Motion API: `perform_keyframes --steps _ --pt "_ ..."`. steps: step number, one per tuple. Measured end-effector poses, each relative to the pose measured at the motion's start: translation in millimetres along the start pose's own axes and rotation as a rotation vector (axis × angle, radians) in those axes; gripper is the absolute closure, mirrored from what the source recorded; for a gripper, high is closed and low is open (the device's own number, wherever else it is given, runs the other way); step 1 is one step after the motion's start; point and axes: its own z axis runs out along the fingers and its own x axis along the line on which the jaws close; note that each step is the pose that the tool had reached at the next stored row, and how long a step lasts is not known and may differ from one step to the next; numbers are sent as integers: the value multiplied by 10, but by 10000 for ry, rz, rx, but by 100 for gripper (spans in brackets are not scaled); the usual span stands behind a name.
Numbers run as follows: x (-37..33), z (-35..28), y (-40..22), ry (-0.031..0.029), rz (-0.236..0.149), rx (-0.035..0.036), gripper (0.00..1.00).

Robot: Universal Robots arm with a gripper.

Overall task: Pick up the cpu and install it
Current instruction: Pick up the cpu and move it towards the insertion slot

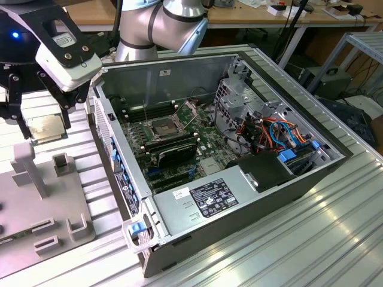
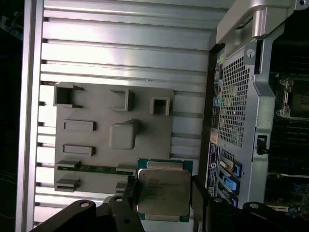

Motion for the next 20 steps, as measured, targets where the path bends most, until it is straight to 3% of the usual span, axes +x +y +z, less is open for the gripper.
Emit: perform_keyframes --steps 6,20 --pt "-86 -2 -7 0 -1 1 45" --pt "-202 -4 -16 0 0 0 45"
